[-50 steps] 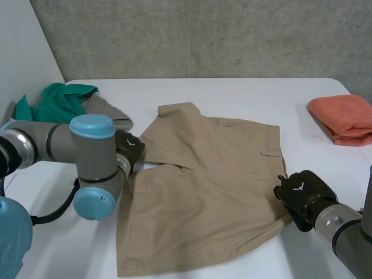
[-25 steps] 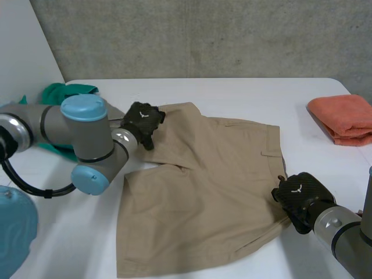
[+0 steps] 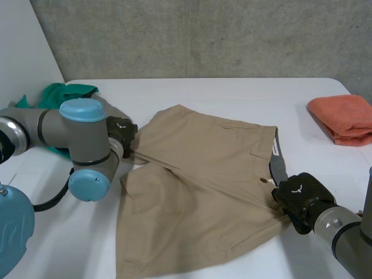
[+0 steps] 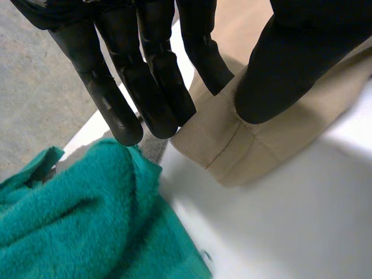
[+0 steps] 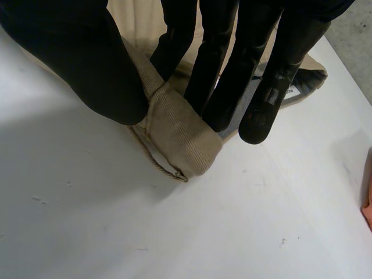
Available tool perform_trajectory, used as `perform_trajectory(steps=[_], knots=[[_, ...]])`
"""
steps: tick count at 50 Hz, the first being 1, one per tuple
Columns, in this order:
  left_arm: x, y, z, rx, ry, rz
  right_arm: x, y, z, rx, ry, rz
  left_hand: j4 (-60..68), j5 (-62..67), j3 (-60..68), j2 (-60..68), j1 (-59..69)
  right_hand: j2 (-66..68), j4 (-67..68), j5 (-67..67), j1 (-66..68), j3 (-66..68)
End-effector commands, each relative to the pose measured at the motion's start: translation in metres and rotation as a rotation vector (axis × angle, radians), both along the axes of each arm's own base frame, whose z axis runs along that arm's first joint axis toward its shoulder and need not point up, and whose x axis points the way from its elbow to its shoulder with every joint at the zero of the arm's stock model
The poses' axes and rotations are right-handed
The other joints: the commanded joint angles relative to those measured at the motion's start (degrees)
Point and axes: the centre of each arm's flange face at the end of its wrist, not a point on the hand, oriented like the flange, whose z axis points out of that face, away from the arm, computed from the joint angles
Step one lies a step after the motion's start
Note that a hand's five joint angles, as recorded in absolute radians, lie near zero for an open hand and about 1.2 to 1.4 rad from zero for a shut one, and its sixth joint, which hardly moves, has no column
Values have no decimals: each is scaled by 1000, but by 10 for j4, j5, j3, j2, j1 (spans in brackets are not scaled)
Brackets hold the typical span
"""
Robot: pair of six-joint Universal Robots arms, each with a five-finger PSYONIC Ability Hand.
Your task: Fold the laundry.
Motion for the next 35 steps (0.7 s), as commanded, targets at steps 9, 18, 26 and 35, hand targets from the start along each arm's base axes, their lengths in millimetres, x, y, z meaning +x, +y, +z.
perform_trajectory(steps=[9, 18, 26, 35], knots=[[-4, 29, 39, -35, 45, -35, 2, 1, 0, 7, -42, -11, -444, -415, -439, -443, -417, 129, 120, 138, 245, 126], [13, 87, 86, -9, 205, -29, 5, -7, 8, 13, -138, -67, -427, -398, -422, -427, -400, 129, 120, 138, 245, 126], [23, 187, 70, 154, 209, -168, 8, -19, 20, 26, -297, -152, -418, -390, -413, -418, -391, 129, 120, 138, 245, 126], [44, 248, 42, 366, 204, -161, 4, -32, 26, 26, -383, -202, -400, -371, -395, -400, -373, 129, 120, 138, 245, 126]])
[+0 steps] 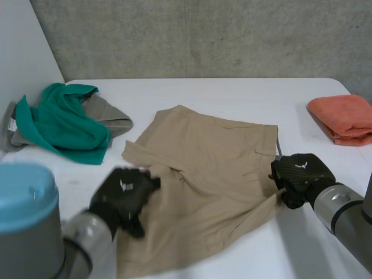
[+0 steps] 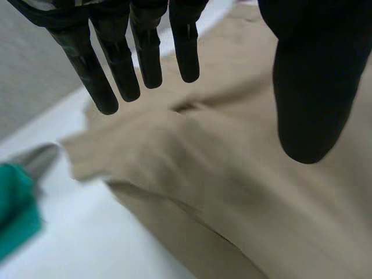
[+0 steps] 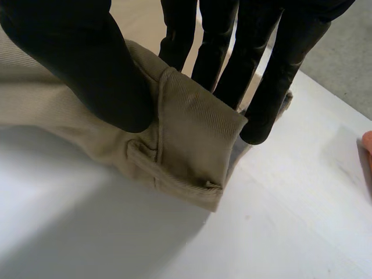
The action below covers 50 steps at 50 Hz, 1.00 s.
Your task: Fold the laundry.
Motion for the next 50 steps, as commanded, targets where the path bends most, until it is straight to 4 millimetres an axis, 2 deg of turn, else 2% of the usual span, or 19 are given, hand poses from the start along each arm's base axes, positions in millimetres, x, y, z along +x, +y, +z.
perform_trajectory(steps=[1, 8, 13, 14, 15, 17, 18, 23, 27, 28, 32, 34, 36, 41, 43, 46, 47, 50], knots=[[18, 48, -23, 191, -9, 2, -6, -14, 4, -1, -72, -53, 53, 55, 46, 49, 53, 124, 119, 138, 245, 121], [23, 52, -32, 290, 3, 47, -7, -17, -2, 15, -65, -60, 82, 83, 75, 78, 82, 124, 119, 138, 245, 121], [22, 52, -47, 331, -42, 48, -9, -22, -3, -8, -70, -73, 131, 132, 123, 126, 131, 124, 119, 138, 245, 121], [22, 52, -48, 336, -48, 51, -9, -22, -3, -8, -70, -73, 166, 167, 159, 162, 166, 124, 119, 138, 245, 121], [21, 51, -49, 329, -49, 50, -9, -22, -3, -6, -70, -73, 273, 274, 266, 268, 273, 124, 119, 138, 245, 121], [19, 50, -49, 319, -41, 44, -9, -21, -4, -2, -68, -73, 408, 409, 400, 403, 408, 124, 119, 138, 245, 121], [17, 47, -47, 297, -26, 46, -9, -20, -4, -3, -65, -71, 550, 551, 543, 546, 550, 124, 119, 138, 245, 121], [16, 43, -40, 217, -22, 56, -9, -15, -3, -4, -31, -40, 568, 569, 561, 564, 568, 124, 119, 138, 245, 121], [20, 56, -36, 185, -141, -24, -12, 6, 5, -14, 143, 73, 568, 569, 561, 564, 568, 124, 119, 138, 245, 121], [22, 61, -36, 184, -184, -52, -17, 20, 5, 4, 255, 141, 568, 569, 561, 564, 568, 124, 119, 138, 245, 121], [37, 90, -39, 241, -427, -194, -29, 57, 1, 100, 517, 322, 568, 569, 561, 564, 568, 124, 119, 138, 245, 121], [44, 100, -37, 279, -520, -247, -34, 65, 0, 145, 565, 365, 568, 569, 561, 564, 568, 124, 119, 138, 245, 121], [44, 100, -34, 279, -532, -258, -40, 65, 3, 165, 577, 358, 568, 569, 561, 564, 568, 124, 119, 138, 245, 121], [23, 73, -20, 137, -425, -222, -40, 43, 11, 57, 528, 273, 568, 569, 561, 564, 568, 124, 119, 138, 245, 121], [10, 52, -14, 44, -352, -190, -37, 30, 11, 7, 488, 233, 568, 569, 561, 564, 568, 124, 119, 138, 245, 121], [-10, 24, -13, -67, -273, -161, -35, 14, 7, -24, 458, 197, 568, 569, 561, 564, 568, 124, 119, 138, 245, 121], [-17, 17, -13, -97, -254, -155, -32, 2, 3, -42, 442, 178, 568, 569, 561, 564, 568, 124, 119, 138, 245, 121], [-41, -12, -12, -214, -192, -129, -24, -12, -3, -72, 421, 170, 568, 569, 561, 564, 568, 124, 119, 138, 245, 121]])
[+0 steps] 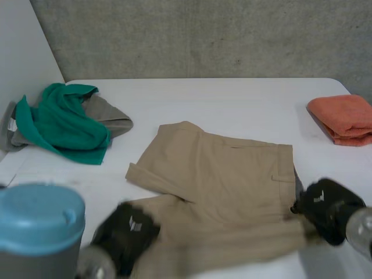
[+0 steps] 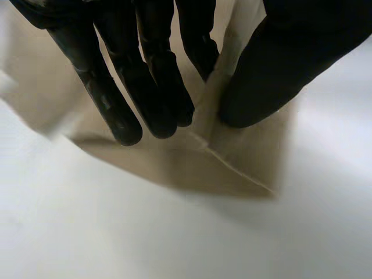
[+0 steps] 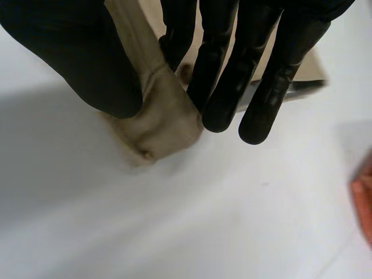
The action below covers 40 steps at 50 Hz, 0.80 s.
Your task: Fold the laundry.
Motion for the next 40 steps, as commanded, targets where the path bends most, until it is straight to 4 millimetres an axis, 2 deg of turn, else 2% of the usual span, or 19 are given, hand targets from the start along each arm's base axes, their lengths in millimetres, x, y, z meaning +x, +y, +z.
perform_trajectory(steps=[1, 4, 11, 14, 15, 19, 22, 23, 24, 25, 26, 27, 28, 31, 32, 35, 36, 38, 40], knots=[[-57, -76, 6, -297, 224, 38, 22, -52, -11, -143, -122, -50, 114, 128, 119, 114, 149, 124, 119, 138, 245, 121], [-73, -116, 5, -421, 244, 88, 33, -62, -10, -206, -139, -45, 114, 128, 119, 114, 149, 124, 119, 138, 245, 121], [-99, -198, -10, -650, 191, 125, 53, -113, -19, -430, -159, -76, 114, 128, 119, 114, 149, 124, 119, 138, 245, 121], [-108, -220, -22, -722, 171, 121, 60, -139, -34, -492, -171, -74, 114, 128, 119, 114, 149, 124, 119, 138, 245, 121], [-117, -231, -29, -778, 174, 112, 62, -145, -40, -497, -166, -73, 114, 128, 119, 114, 149, 124, 119, 138, 245, 121], [-131, -255, -37, -883, 224, 104, 71, -173, -60, -554, -119, -46, 114, 128, 119, 114, 149, 124, 119, 138, 245, 121], [-137, -264, -50, -906, 250, 71, 77, -191, -71, -593, -98, -31, 114, 128, 119, 114, 149, 124, 119, 138, 245, 121], [-138, -263, -53, -904, 254, 59, 78, -194, -73, -605, -96, -34, 114, 128, 119, 114, 149, 43, 38, 57, 164, 40], [-139, -263, -56, -903, 260, 49, 79, -200, -72, -632, -99, -46, 41, 55, 46, 41, 76, -126, -131, -112, -5, -129], [-140, -262, -57, -899, 266, 39, 79, -203, -72, -645, -101, -59, -129, -116, -124, -129, -95, -232, -237, -219, -112, -236], [-141, -261, -60, -887, 278, 28, 79, -205, -71, -657, -104, -73, -504, -491, -499, -504, -469, -357, -361, -343, -236, -360], [-141, -260, -60, -881, 288, 27, 78, -207, -68, -670, -106, -88, -586, -572, -581, -586, -551, -471, -476, -457, -351, -475], [-141, -259, -60, -877, 297, 28, 77, -209, -64, -691, -114, -110, -577, -564, -572, -577, -542, -576, -581, -562, -455, -579], [-141, -257, -49, -873, 347, 42, 76, -207, -54, -705, -146, -132, -563, -550, -558, -563, -529, -576, -581, -562, -455, -579], [-141, -256, -44, -871, 358, 45, 74, -204, -41, -713, -190, -149, -565, -552, -560, -565, -530, -576, -581, -562, -455, -579], [-137, -245, -26, -857, 395, 49, 69, -198, -20, -719, -268, -176, -567, -553, -562, -567, -532, -576, -581, -562, -455, -579], [-135, -242, -22, -854, 402, 47, 65, -191, -6, -709, -316, -186, -567, -553, -562, -567, -532, -576, -581, -562, -455, -579], [-132, -229, -7, -843, 422, 43, 61, -180, 6, -666, -359, -191, -567, -553, -562, -567, -532, -576, -581, -562, -455, -579], [-128, -219, -5, -820, 425, 42, 58, -163, 14, -571, -388, -186, -567, -553, -562, -567, -532, -576, -581, -562, -455, -579]])
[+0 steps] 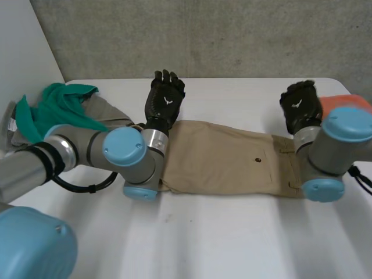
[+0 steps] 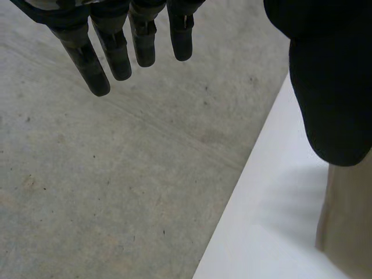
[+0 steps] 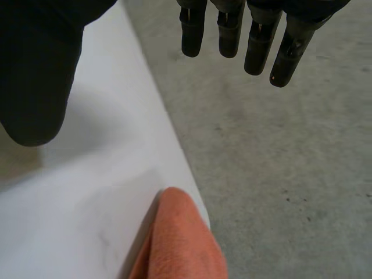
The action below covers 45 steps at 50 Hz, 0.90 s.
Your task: Fold the laundry.
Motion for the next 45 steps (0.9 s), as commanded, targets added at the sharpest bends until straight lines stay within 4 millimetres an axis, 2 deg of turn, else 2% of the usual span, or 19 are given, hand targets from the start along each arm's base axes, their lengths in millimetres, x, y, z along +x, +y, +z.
perform_trajectory(steps=[1, 3, 4, 9, 13, 18, 21, 22, 23, 24, 30, 31, 33, 35, 40, 42, 45], knots=[[13, 38, 35, 58, 52, -35, -15, 48, 54, 162, -198, 56, -13, -11, -17, -13, -9, -27, -35, -36, -16, -23], [22, 50, 34, 101, 54, -35, -18, 61, 54, 253, -218, 65, -13, -11, -17, -13, -9, -27, -35, -36, -16, -23], [26, 54, 34, 115, 56, -32, -25, 72, 51, 352, -244, 54, -13, -11, -17, -13, -9, -27, -35, -36, -16, -23], [44, 77, 43, 175, 97, -31, -52, 93, 29, 625, -343, -55, -13, -11, -17, -13, -9, -27, -35, -36, -16, -23], [55, 93, 37, 240, 122, -41, -59, 101, 12, 684, -386, -59, -13, -11, -17, -13, -9, -27, -35, -36, -16, -23], [57, 99, 30, 270, 115, -42, -57, 99, 0, 638, -398, -28, -13, -11, -17, -13, -9, 39, 32, 30, 50, 43], [57, 101, 28, 273, 111, -43, -56, 95, -13, 636, -400, -26, -13, -11, -17, -13, -9, 146, 139, 138, 157, 150], [57, 101, 28, 275, 112, -43, -56, 93, -16, 638, -398, -29, -13, -11, -17, -13, -9, 230, 223, 221, 241, 234], [57, 102, 27, 276, 111, -44, -57, 90, -19, 634, -398, -33, -15, -12, -19, -15, -10, 529, 522, 520, 540, 533], [57, 103, 27, 280, 110, -46, -58, 89, -20, 632, -399, -35, -15, -12, -19, -15, -10, 671, 664, 663, 682, 675], [59, 106, 26, 284, 103, -44, -75, 79, -11, 577, -367, -70, -15, -12, -19, -15, -10, 673, 665, 664, 684, 677], [59, 107, 28, 281, 104, -42, -80, 78, 3, 535, -340, -68, -15, -12, -19, -15, -10, 673, 665, 664, 684, 677], [61, 108, 33, 272, 111, -37, -86, 79, 16, 495, -310, -73, -16, -14, -21, -17, -12, 673, 665, 664, 684, 677], [63, 110, 36, 269, 115, -38, -102, 76, 28, 445, -264, -105, -16, -14, -21, -17, -12, 673, 665, 664, 684, 677], [68, 112, 42, 264, 123, -33, -131, 65, 32, 396, -116, -167, -20, -17, -24, -20, -16, 673, 665, 664, 684, 677], [70, 113, 44, 264, 126, -29, -132, 63, 34, 378, -57, -157, -20, -17, -24, -20, -16, 673, 665, 664, 684, 677], [73, 114, 46, 263, 129, -28, -116, 64, 44, 317, 31, -87, -20, -17, -24, -20, -16, 673, 665, 664, 684, 677]])
